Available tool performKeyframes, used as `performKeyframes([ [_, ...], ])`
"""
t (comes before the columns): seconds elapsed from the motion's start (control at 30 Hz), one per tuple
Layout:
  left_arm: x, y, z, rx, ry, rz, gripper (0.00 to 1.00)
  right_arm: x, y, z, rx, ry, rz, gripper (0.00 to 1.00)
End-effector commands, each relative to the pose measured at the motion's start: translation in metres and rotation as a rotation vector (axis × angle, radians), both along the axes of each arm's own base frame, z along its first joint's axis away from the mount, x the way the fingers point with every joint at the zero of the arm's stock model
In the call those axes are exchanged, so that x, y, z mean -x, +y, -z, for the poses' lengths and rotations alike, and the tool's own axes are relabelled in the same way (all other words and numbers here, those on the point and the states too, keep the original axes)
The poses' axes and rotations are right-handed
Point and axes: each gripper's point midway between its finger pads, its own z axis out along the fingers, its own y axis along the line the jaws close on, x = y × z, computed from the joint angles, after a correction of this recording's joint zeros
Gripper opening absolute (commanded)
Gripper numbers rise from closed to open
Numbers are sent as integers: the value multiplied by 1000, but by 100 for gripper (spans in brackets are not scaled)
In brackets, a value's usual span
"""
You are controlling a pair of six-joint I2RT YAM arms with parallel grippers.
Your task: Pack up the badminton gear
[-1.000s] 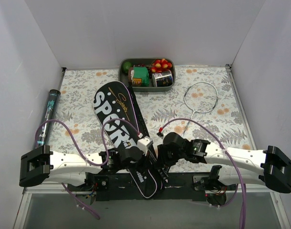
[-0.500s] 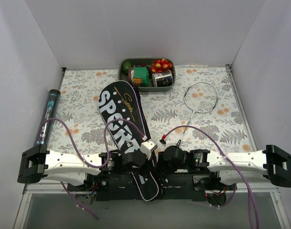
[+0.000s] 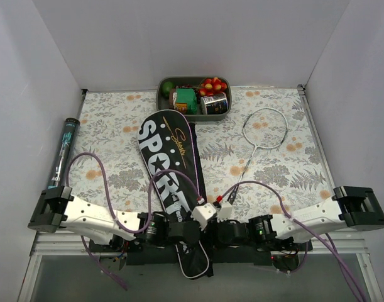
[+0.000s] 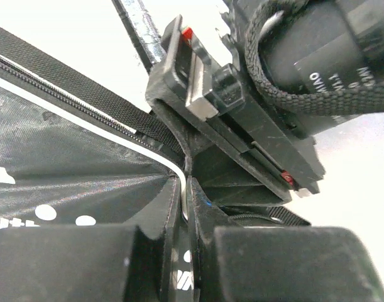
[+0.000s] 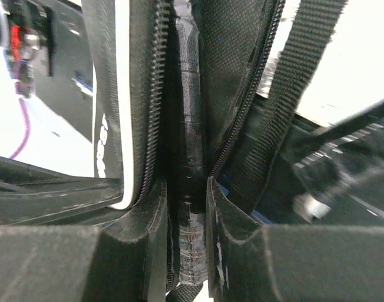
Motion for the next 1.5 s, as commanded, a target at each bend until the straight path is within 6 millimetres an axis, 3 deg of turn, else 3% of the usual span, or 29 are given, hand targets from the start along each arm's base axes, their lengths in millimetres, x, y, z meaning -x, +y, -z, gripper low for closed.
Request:
performKeyframes([
  [0.0, 29, -32, -96, 391, 119, 53, 0, -26, 64, -68, -449, -70, 181, 1],
  [0.07, 26, -26, -95, 403, 119, 40, 0, -23, 74, -83, -503, -93, 150, 9],
  [0.1, 24, -24, -96, 412, 119, 30, 0, -21, 76, -83, -496, -98, 143, 19],
  [0.17, 22, -19, -100, 434, 125, 22, 0, -20, 77, -89, -507, -124, 122, 26],
  [0.27, 21, -12, -98, 440, 126, 15, 0, -21, 71, -91, -492, -159, 112, 38],
  [0.3, 20, -11, -96, 438, 123, 11, 0, -25, 70, -99, -492, -167, 134, 46],
  [0.33, 20, -10, -94, 432, 124, 11, 0, -28, 61, -84, -408, -188, 136, 50],
  [0.5, 21, -6, -86, 416, 134, 17, 0, -43, 38, -77, -313, -230, 192, 65],
  [0.63, 23, -2, -81, 409, 148, 20, 0, -54, 21, -76, -244, -275, 225, 65],
  [0.8, 23, 4, -75, 409, 163, 16, 0, -71, 0, -93, -206, -336, 292, 65],
  [0.83, 24, 4, -77, 415, 168, 15, 0, -76, -13, -86, -145, -355, 310, 65],
  [0.87, 24, 4, -75, 413, 170, 16, 0, -80, -18, -93, -142, -360, 336, 65],
  [1.07, 30, 6, -77, 433, 184, 55, 0, -127, -60, -93, -8, -487, 491, 67],
  [1.1, 32, 3, -86, 468, 190, 66, 0, -132, -64, -92, 5, -501, 496, 68],
  [1.13, 32, 3, -88, 477, 187, 73, 0, -139, -59, -97, -32, -500, 516, 68],
  [1.17, 34, 3, -91, 486, 189, 82, 0, -155, -67, -100, -2, -545, 526, 68],
  [1.2, 34, 3, -93, 492, 191, 84, 0, -157, -65, -90, 4, -530, 497, 68],
  [1.23, 34, 4, -93, 494, 187, 86, 0, -166, -55, -102, -68, -534, 505, 67],
  [1.27, 34, 5, -93, 495, 190, 88, 0, -183, -63, -98, -33, -561, 521, 67],
  [1.33, 34, 6, -92, 496, 193, 88, 0, -190, -55, -95, -41, -543, 468, 67],
  [1.37, 34, 7, -89, 492, 194, 87, 0, -206, -55, -92, -24, -545, 491, 66],
  [1.4, 34, 7, -88, 495, 198, 86, 0, -205, -50, -84, 4, -536, 416, 66],
  [1.43, 34, 8, -88, 497, 198, 84, 0, -212, -42, -92, -16, -540, 407, 66],
  [1.47, 34, 8, -85, 493, 201, 83, 0, -221, -40, -80, 28, -525, 397, 65],
])
